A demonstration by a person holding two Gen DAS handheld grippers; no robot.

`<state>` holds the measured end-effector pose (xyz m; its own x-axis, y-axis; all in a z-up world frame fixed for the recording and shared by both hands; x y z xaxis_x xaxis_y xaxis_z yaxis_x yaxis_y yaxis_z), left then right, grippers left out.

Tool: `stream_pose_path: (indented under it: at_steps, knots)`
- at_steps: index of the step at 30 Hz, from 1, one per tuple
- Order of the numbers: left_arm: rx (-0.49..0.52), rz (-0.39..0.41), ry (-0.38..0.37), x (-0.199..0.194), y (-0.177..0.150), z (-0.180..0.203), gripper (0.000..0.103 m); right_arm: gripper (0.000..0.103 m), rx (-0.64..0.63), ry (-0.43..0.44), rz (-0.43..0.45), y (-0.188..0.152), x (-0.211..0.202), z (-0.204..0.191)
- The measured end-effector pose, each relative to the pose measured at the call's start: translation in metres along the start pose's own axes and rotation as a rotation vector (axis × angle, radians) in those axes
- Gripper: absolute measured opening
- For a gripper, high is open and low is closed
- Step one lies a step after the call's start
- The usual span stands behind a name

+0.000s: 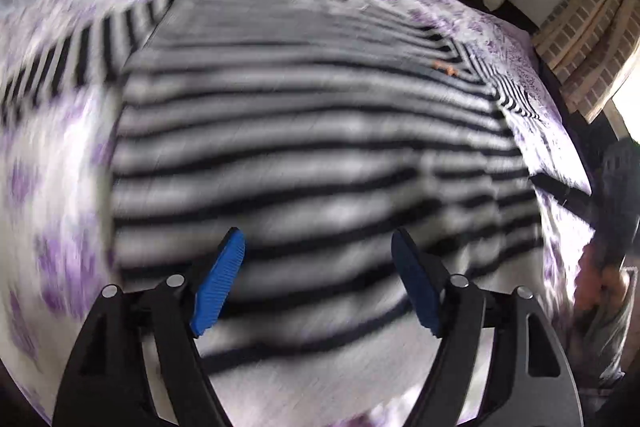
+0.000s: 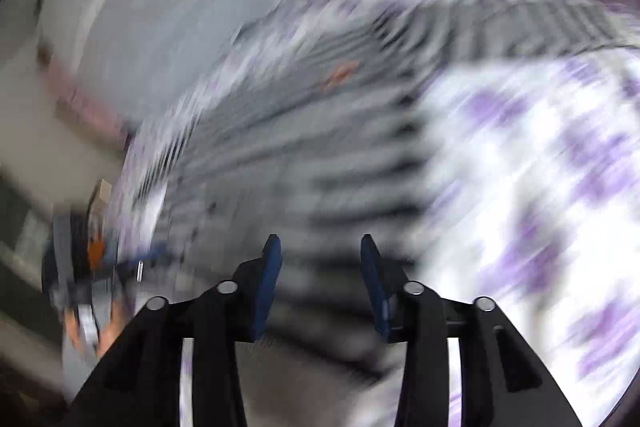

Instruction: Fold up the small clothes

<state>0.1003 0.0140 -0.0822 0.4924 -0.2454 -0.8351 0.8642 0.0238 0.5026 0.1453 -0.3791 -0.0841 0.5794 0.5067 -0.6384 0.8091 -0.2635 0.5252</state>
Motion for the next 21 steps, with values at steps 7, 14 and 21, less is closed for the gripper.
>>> stream_pose_path:
  at_steps: [7,14,21]
  knots:
    - [0.107,0.048,0.011,0.047,0.097,0.098,0.075,0.044,0.381,-0.064,0.209,0.071,-0.028,0.123]
    - [0.147,0.048,0.008,0.118,0.172,0.186,0.081,0.042,0.635,-0.073,0.307,0.097,-0.027,0.2]
    - [0.202,0.019,0.152,0.195,0.157,0.205,0.089,0.026,0.801,-0.059,0.363,0.119,-0.011,0.24]
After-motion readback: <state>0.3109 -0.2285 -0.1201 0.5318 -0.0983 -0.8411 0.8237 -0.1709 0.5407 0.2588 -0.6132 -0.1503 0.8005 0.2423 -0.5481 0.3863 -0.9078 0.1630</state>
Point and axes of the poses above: each gripper's, at about its wrist camera, not at the fingertips, and x roughly the way its jaws point, z to its right, y to its top, the point moved 1 cm from there along x, roughly the way its jaws point
